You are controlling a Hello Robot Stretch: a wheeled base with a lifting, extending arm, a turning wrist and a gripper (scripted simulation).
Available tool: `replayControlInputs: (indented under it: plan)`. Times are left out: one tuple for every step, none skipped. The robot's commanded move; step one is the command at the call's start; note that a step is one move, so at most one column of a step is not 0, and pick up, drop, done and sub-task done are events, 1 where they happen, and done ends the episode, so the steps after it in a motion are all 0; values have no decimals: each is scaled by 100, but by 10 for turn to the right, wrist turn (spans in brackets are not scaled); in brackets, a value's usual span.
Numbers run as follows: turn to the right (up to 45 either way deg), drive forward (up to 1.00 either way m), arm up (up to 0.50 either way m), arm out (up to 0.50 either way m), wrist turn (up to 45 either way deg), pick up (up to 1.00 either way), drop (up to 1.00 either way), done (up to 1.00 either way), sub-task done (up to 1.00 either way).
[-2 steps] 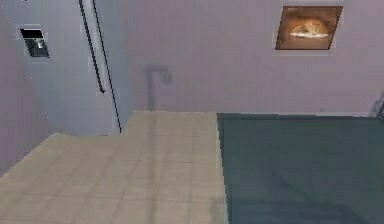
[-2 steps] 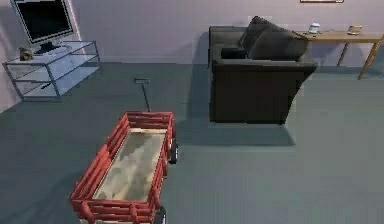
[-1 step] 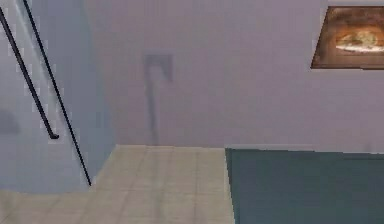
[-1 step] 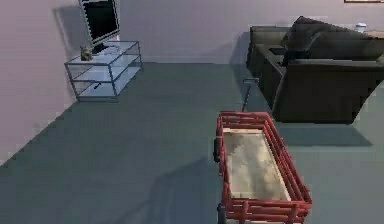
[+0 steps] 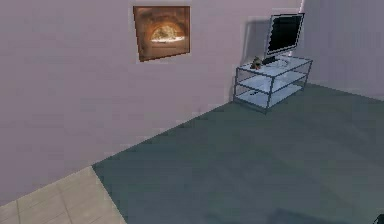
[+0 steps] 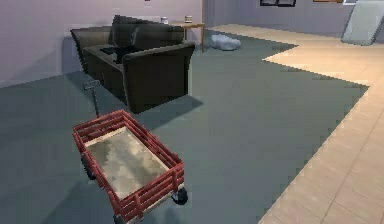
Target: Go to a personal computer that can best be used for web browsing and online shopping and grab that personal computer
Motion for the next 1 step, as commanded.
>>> replayControlInputs:
  plan:
    - [30, 0, 0, 0, 0, 0, 0, 0, 0]
